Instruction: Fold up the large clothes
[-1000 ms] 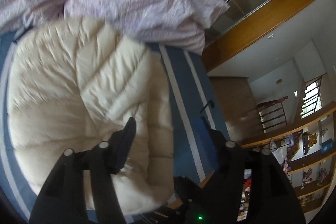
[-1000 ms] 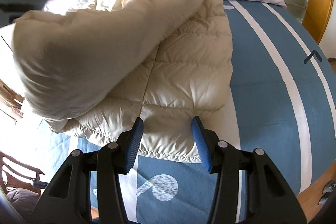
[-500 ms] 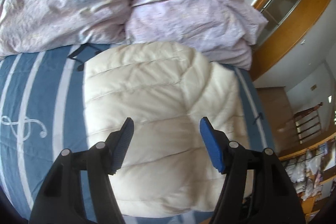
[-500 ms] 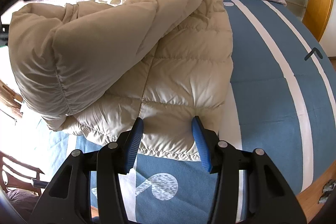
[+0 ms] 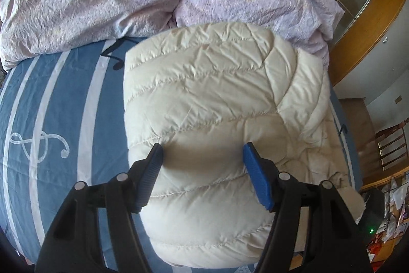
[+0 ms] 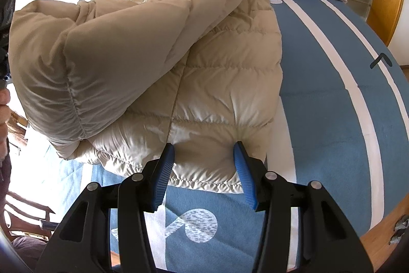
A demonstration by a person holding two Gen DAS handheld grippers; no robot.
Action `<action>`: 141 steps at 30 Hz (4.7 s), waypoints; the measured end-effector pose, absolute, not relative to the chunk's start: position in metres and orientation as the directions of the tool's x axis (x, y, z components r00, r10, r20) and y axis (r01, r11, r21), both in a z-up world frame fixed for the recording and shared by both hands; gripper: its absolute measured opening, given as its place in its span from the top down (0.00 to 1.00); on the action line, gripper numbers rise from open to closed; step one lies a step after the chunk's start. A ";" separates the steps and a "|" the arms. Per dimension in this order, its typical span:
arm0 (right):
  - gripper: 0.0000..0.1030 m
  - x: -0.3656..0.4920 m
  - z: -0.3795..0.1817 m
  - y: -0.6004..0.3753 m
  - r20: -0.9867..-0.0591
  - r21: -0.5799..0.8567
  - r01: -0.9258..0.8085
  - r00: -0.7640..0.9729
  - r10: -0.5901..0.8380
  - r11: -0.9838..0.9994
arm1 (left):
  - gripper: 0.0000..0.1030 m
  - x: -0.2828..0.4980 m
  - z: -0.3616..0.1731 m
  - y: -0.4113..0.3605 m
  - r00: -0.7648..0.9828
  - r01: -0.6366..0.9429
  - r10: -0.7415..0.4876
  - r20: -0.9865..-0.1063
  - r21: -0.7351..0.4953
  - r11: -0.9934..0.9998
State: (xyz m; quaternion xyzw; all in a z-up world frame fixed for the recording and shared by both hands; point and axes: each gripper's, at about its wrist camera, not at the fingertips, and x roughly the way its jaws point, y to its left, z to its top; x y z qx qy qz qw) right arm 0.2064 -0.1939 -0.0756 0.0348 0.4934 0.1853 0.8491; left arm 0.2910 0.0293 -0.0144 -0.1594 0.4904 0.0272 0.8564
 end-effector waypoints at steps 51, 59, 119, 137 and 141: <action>0.51 0.200 0.024 -0.204 -0.679 0.326 -0.391 0.536 0.501 0.861 | 0.26 0.338 -0.040 0.014 0.455 -0.190 0.001 -0.890 -0.095 0.977; 0.51 0.204 0.020 -0.210 -0.677 0.344 -0.373 0.537 0.503 0.861 | 0.26 0.354 -0.061 -0.009 0.414 -0.142 -0.003 -0.910 -0.068 0.988; 0.73 0.332 -0.077 -0.193 -0.728 0.220 -0.311 0.579 0.368 0.925 | 0.03 0.375 -0.075 -0.001 0.528 -0.234 0.117 -0.841 -0.013 0.972; 0.72 0.334 -0.068 -0.194 -0.740 0.221 -0.320 0.561 0.373 0.921 | 0.02 0.372 -0.089 -0.008 0.543 -0.245 0.171 -0.822 0.040 0.969; 0.72 0.330 -0.031 -0.197 -0.655 0.289 -0.314 0.624 0.426 0.904 | 0.02 0.371 -0.089 -0.007 0.542 -0.246 0.170 -0.823 0.039 0.969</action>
